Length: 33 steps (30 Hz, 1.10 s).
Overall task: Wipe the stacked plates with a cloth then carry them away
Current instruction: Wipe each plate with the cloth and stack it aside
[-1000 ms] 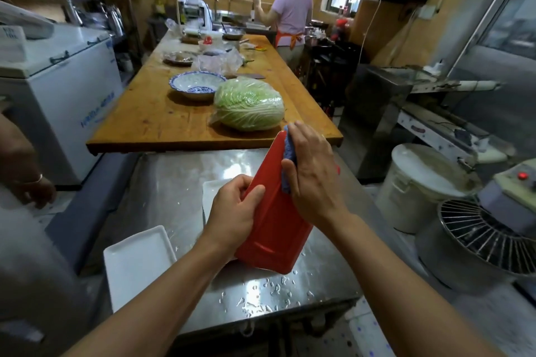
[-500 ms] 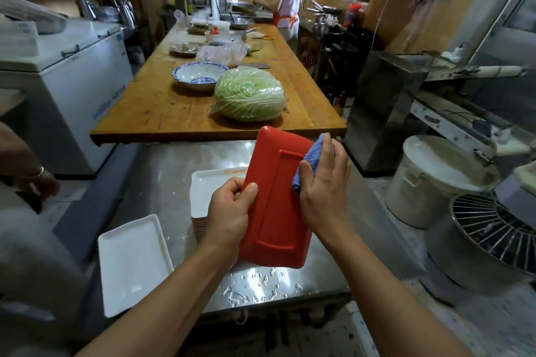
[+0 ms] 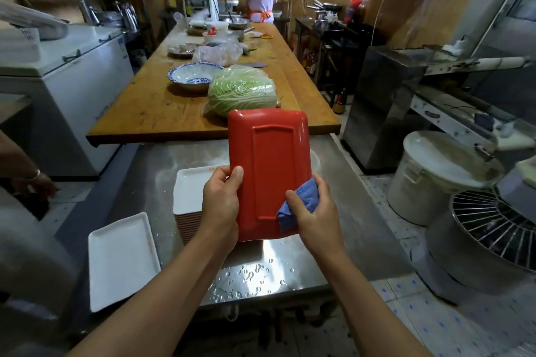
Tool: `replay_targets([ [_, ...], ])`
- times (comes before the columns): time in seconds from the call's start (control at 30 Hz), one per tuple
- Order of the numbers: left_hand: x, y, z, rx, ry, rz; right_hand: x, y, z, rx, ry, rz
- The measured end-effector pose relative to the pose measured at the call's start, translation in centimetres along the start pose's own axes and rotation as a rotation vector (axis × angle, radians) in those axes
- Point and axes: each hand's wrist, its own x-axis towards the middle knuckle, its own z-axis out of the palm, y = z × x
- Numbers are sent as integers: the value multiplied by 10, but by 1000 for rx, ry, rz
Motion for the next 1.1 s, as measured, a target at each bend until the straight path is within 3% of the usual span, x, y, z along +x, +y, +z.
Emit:
replay_targets([
  [0.17, 12, 15, -15, -7, -238, -91, 12, -12, -23, 85, -160, -66],
  [0.27, 25, 39, -20, 89, -212, -49, 20, -22, -40, -4, -296, -154],
  [0.37, 35, 65, -27, 284, -220, 17, 25, -31, -57, -74, -388, -214],
  [0.5, 27, 80, -26, 671, -522, -43, 33, -43, -72, -160, -549, -225],
  [0.57, 23, 77, -23, 789, -570, -30, 38, -48, -72, -278, -607, -239],
  [0.67, 15, 70, -20, 685, -484, -3, 40, -51, -65, -465, -575, -280],
  [0.87, 3, 58, -20, 563, -361, 8, 31, -49, -28, -707, -330, -614],
  [0.97, 5, 56, -31, 457, -298, -28, 37, -40, -37, -751, -315, -605],
  [1.1, 8, 50, -37, 347, -223, -130, 37, -27, -47, -635, -264, -534],
])
